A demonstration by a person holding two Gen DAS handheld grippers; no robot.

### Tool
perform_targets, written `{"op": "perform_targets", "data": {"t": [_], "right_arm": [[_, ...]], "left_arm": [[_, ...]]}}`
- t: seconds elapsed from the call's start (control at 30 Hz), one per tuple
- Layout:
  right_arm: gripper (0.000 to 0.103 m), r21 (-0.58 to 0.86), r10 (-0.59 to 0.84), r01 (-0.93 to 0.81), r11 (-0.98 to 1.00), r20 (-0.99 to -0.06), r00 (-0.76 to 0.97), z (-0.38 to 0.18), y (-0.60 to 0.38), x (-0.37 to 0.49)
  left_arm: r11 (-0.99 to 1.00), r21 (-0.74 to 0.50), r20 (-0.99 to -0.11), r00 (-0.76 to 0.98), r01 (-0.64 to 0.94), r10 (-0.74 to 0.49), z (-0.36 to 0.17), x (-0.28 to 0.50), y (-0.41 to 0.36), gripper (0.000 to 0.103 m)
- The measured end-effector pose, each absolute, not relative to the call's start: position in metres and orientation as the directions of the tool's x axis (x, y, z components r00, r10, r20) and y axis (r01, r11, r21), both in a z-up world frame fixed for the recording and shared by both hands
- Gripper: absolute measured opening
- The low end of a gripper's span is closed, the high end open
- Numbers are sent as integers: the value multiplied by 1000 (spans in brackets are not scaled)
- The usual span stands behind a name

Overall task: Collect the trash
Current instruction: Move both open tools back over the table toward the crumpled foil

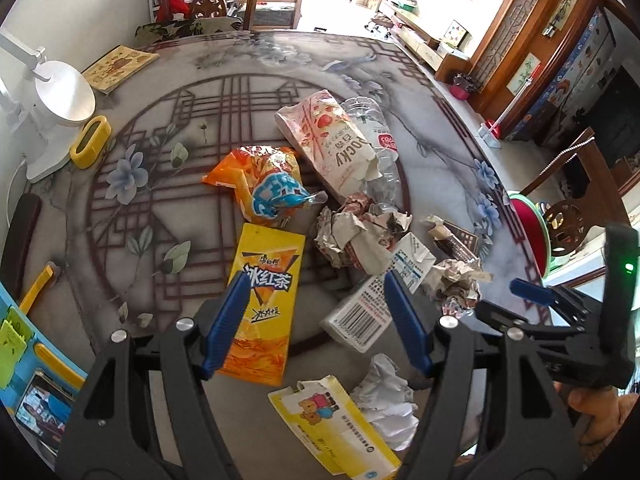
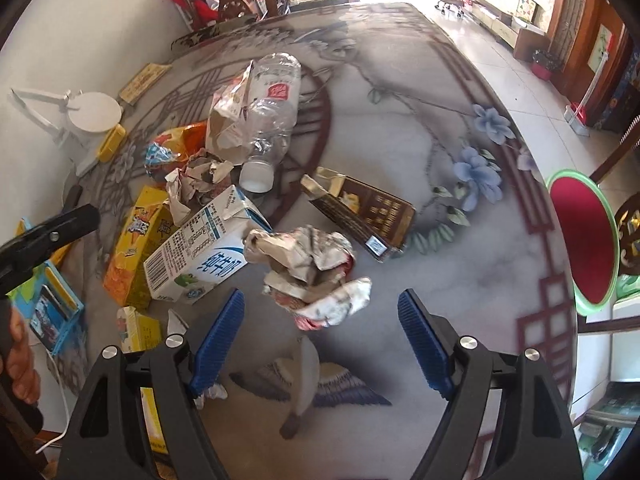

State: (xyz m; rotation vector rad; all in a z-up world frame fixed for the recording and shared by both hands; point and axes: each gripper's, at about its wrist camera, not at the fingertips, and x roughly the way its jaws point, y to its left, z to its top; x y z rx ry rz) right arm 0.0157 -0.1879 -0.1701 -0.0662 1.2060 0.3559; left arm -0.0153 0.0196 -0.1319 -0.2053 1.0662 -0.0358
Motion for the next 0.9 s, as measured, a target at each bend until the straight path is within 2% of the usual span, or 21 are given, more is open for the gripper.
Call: {"op": "perform_targets", "data": {"t": [0.37, 0.9], "right_arm": [[77, 106, 199, -294, 950, -931, 305, -171, -178, 25], [77, 88, 191, -323, 942, -934, 301, -170, -166, 27]], "left_arm": [[977, -213, -861, 476, -14, -181, -139, -5, 17, 66], [977, -215, -860, 476, -9, -185, -139, -5, 15, 66]]}}
